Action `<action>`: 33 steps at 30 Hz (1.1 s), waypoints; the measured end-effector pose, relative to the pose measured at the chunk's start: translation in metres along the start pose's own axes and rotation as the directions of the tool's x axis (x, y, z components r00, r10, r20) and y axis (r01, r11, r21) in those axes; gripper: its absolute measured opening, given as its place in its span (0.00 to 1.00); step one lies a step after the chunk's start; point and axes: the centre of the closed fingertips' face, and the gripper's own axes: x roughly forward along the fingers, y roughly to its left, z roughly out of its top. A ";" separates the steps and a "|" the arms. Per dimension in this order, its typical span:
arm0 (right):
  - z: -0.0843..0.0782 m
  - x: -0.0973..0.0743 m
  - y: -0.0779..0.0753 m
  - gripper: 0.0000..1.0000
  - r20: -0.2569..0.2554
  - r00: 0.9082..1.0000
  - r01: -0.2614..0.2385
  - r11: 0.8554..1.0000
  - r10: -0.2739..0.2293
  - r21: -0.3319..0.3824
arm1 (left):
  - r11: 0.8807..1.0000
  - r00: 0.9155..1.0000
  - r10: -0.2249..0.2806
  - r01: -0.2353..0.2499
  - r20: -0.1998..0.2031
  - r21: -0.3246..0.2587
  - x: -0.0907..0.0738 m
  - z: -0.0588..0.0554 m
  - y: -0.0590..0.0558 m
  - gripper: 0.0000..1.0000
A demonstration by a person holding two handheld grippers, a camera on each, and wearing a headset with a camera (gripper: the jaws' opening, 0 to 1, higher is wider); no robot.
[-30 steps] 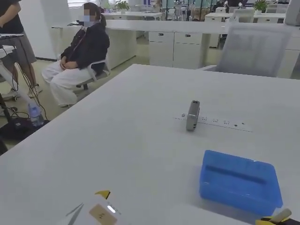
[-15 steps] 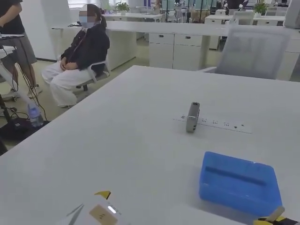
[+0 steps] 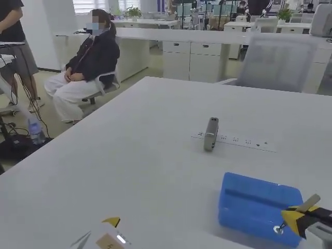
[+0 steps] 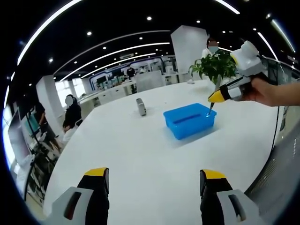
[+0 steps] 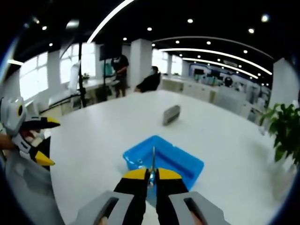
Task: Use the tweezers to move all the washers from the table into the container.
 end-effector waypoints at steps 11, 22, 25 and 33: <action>-0.008 0.025 -0.021 0.02 -0.041 0.998 0.036 0.999 -0.037 -0.019 | 1.000 1.000 0.006 -0.006 0.001 -0.006 0.000 0.000 0.002 0.81; -0.036 0.055 -0.036 0.02 -0.107 0.993 0.047 0.999 -0.048 -0.013 | 1.000 1.000 0.006 -0.006 -0.007 -0.002 0.001 -0.002 0.002 0.80; -0.041 0.060 -0.039 0.02 -0.121 0.992 0.045 0.999 -0.046 -0.009 | 1.000 1.000 0.004 -0.004 -0.008 0.003 0.001 -0.002 0.001 0.80; -0.050 0.063 -0.039 0.03 -0.148 0.988 0.042 0.999 -0.038 0.024 | 1.000 1.000 0.002 -0.002 -0.010 -0.001 0.001 -0.002 0.001 0.80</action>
